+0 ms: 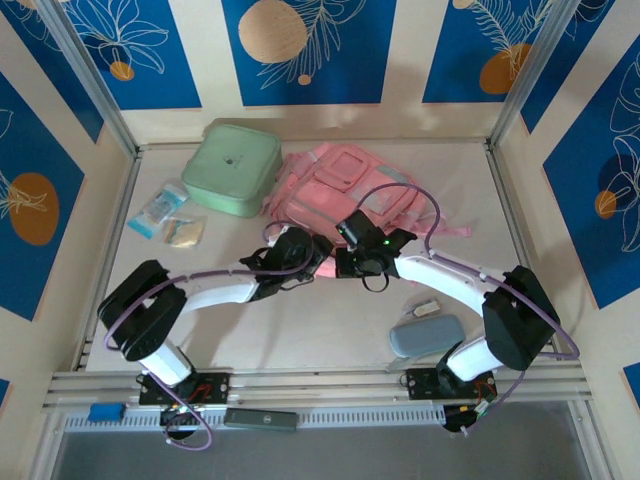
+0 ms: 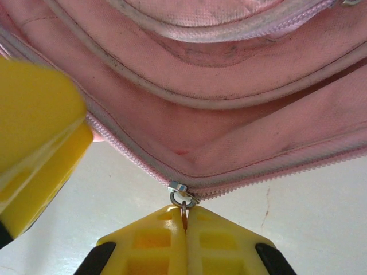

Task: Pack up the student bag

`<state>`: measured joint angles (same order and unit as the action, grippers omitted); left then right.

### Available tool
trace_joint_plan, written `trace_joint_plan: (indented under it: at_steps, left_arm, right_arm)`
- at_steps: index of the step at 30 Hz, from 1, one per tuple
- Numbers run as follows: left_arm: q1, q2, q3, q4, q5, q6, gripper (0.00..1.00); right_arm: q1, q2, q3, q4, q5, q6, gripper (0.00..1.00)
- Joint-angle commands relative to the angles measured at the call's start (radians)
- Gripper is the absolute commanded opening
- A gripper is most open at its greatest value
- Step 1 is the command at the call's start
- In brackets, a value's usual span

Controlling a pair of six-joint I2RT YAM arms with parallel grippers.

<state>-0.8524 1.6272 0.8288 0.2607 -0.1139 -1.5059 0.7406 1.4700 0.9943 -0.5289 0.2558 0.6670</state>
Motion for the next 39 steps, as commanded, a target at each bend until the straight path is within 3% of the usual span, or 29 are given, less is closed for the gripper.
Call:
trace_joint_plan:
  at_steps: [1, 4, 7, 10, 19, 28, 39]
  left_arm:
    - [-0.008, 0.056, 0.016, 0.046, -0.027, -0.044, 0.48]
    - [-0.008, 0.052, 0.033, 0.025, -0.049, 0.013, 0.31]
    - [-0.007, 0.04, 0.071, -0.098, -0.073, 0.046, 0.14]
    - [-0.007, 0.02, 0.038, -0.063, -0.095, 0.076, 0.0]
    - [0.028, -0.093, -0.004, -0.174, -0.133, 0.211, 0.0]
    - [0.176, -0.222, -0.104, -0.21, -0.003, 0.355, 0.0]
    - [0.32, -0.343, -0.154, -0.293, 0.114, 0.5, 0.0]
  right_arm:
    - [0.016, -0.01, -0.004, 0.015, -0.002, 0.011, 0.0]
    - [0.017, -0.006, 0.003, -0.002, 0.02, 0.011, 0.0]
    - [0.018, -0.002, 0.007, -0.011, 0.032, 0.01, 0.0]
    - [0.02, -0.002, 0.014, -0.022, 0.044, 0.006, 0.0]
    - [0.028, -0.014, 0.022, -0.111, 0.115, -0.011, 0.0]
    - [-0.004, -0.058, 0.003, -0.181, 0.173, -0.018, 0.0]
    - [-0.147, -0.031, -0.047, -0.166, 0.17, -0.039, 0.0]
